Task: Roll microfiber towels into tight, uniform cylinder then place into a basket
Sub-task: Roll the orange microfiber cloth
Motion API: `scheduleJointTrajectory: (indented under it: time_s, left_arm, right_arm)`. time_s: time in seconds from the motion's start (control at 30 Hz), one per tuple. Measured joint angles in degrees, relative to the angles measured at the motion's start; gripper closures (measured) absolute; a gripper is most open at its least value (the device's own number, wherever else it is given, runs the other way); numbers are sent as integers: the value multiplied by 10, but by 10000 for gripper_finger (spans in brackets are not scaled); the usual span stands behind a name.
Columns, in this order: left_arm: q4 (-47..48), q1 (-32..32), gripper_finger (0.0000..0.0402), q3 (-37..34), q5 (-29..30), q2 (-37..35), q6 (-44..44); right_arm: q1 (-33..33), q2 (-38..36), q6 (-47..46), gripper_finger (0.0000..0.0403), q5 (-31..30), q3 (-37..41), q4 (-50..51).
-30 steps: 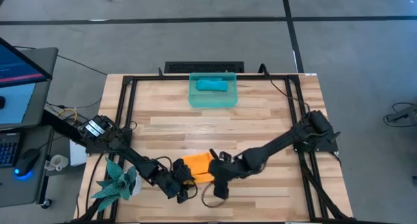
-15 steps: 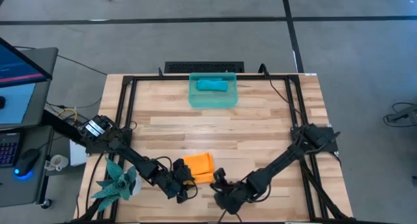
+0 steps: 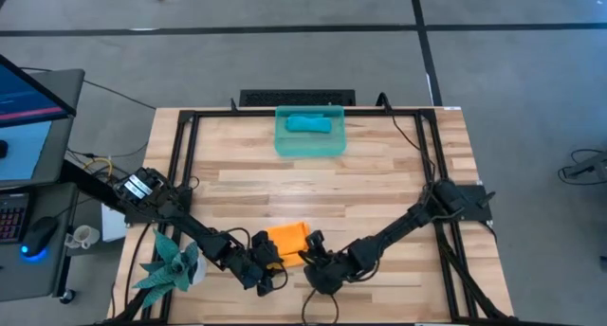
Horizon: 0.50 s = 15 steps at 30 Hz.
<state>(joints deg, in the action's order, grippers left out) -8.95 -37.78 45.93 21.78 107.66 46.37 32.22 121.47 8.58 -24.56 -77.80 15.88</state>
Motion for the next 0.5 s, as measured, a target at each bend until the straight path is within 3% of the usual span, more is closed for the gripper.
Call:
scheduleJointTrajectory:
  time_s: [0.27, 0.5]
  left_arm:
    - [0, 0, 260, 0, -3, 0, -1]
    - [0, 0, 260, 0, -5, 0, -39]
  right_arm:
    - [-16, 21, -73, 198, 9, -3, 13]
    - [-47, 21, -178, 214, 73, -2, 16]
